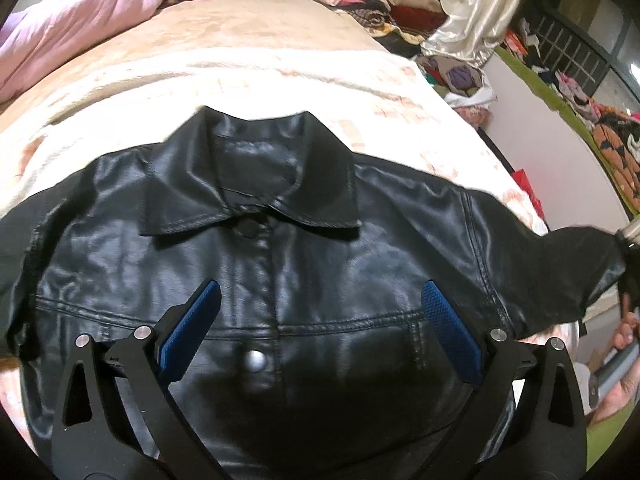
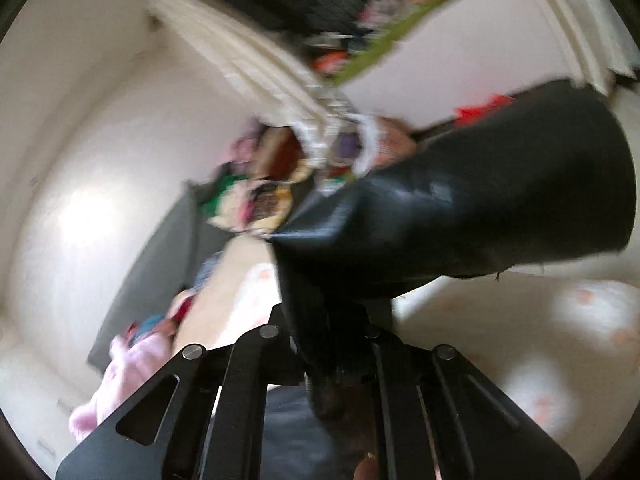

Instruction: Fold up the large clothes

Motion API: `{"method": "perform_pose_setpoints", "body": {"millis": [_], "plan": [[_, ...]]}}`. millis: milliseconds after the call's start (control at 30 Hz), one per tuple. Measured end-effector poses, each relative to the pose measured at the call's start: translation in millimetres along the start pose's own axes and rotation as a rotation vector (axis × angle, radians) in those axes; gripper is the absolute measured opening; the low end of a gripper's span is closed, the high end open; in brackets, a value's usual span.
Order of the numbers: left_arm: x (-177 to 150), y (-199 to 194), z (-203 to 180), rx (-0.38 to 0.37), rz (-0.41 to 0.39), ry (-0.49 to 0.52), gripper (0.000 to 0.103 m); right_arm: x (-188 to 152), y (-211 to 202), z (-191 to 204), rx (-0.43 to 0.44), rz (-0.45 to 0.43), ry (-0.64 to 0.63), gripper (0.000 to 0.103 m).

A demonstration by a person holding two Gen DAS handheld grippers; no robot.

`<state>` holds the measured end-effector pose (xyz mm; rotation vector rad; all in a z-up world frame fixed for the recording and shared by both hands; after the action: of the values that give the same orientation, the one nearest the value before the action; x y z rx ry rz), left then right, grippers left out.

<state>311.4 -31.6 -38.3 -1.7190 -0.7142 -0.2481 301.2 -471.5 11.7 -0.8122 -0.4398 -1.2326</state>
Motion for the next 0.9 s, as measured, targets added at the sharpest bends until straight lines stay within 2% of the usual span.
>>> {"method": "perform_pose_setpoints", "body": {"millis": [133,267,467,633,700,900], "plan": [[6.0,-13.2,17.8,0.027,-0.022,-0.028,0.094,-5.9,-7.4,79.2,0.124,-0.011,-0.187,0.008],[12.7,-29.1,43.2,0.035,-0.042,-0.062,0.094,-34.8,-7.1,160.5,0.240,0.024,-0.395,0.008],[24.8,-59.2,84.4,-0.027,-0.091,-0.155,0.094,-88.5,-6.0,238.7,0.395,0.104,-0.598,0.008],[32.3,-89.0,117.9,-0.101,-0.151,-0.238,0.094,-140.3,-1.4,282.1,0.472,0.169,-0.774,0.008],[32.1,-97.9,128.4,-0.129,-0.172,-0.272,0.094,-171.8,3.6,292.1,0.499,0.230,-0.845,0.008],[23.5,-103.1,150.6,-0.180,-0.179,-0.347,0.094,-252.4,20.3,296.1,0.474,0.368,-0.962,0.008]]}}
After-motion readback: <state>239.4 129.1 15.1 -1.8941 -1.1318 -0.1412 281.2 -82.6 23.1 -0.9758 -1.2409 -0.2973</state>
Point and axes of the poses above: each gripper's, at about its wrist camera, not at the fingertips, and y roughly the way its jaws point, z to its left, x to its top, the point moved 4 cm from there along y, roughly the way its jaws point, and after that the axes turned 6 degrees about -y, right-handed, at the moved point
